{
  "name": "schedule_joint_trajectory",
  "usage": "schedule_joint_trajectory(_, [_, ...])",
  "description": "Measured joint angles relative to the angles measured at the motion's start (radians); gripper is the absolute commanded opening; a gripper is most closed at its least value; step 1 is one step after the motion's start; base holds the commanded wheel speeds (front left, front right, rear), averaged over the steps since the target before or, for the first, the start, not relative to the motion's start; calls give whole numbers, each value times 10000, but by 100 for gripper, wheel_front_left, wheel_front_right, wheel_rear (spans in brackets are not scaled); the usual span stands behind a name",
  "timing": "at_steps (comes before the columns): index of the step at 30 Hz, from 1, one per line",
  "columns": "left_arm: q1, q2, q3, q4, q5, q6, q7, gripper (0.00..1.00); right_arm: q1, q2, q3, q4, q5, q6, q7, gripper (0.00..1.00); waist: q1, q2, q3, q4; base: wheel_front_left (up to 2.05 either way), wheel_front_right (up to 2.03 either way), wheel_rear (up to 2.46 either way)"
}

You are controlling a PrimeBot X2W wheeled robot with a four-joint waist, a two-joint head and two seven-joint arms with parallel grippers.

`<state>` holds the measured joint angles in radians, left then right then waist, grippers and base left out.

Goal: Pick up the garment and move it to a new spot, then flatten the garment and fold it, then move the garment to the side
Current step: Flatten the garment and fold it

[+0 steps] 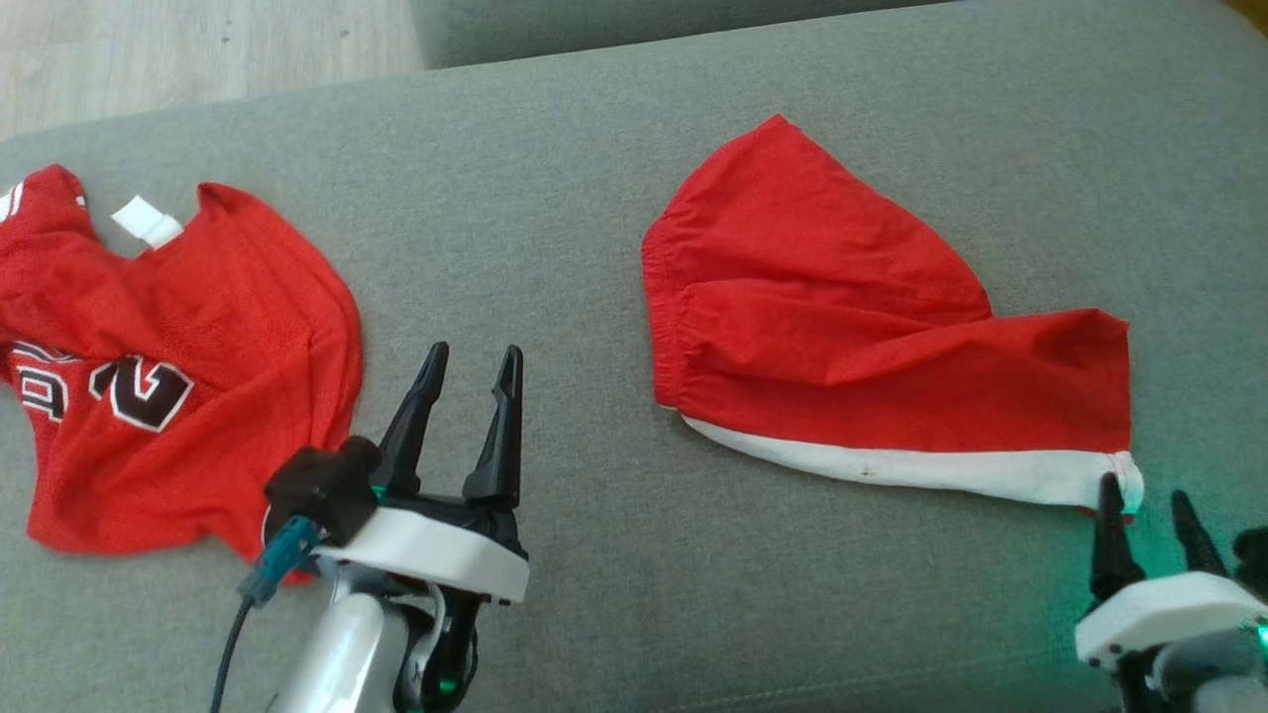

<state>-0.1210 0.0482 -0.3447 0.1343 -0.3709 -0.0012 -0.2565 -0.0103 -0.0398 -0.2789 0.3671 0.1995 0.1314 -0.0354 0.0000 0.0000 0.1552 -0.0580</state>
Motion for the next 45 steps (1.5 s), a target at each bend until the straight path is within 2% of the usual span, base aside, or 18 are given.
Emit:
schedule_joint_trajectory(9, [-37,0,21,0,86,-4,0,100,-869,-2,13,1204,-42,0,-207,100,0,0,222,67,0,0,0])
schedule_joint_trajectory(18, [-68,0,19,4,86,-65,0,100,-1244,-4,10,1766,-75,0,-276,100,0,0,408,73,0,0,0])
schedule_joint_trajectory(20, [-69,0,19,12,86,-71,0,100,-1287,-4,29,1795,-107,0,-305,0,0,0,437,60,0,0,0])
schedule_joint_trajectory(24, [-82,0,15,155,92,-94,0,100,-1288,-2,-165,1728,-426,0,-495,0,0,0,483,7,0,0,0])
schedule_joint_trajectory(27, [-149,0,-100,497,236,-343,0,100,-1294,-2,-522,1536,-650,0,-614,0,0,0,508,-62,0,0,0])
schedule_joint_trajectory(33, [-814,-2,-1367,2038,702,-993,2,100,-1479,-2,-780,1396,-673,0,-520,0,0,0,602,-229,0,0,0])
schedule_joint_trajectory(45, [-2813,-12,-3444,4504,318,-1231,2,100,-1699,-4,-334,1287,-497,0,-376,0,0,0,927,-649,0,0,0])
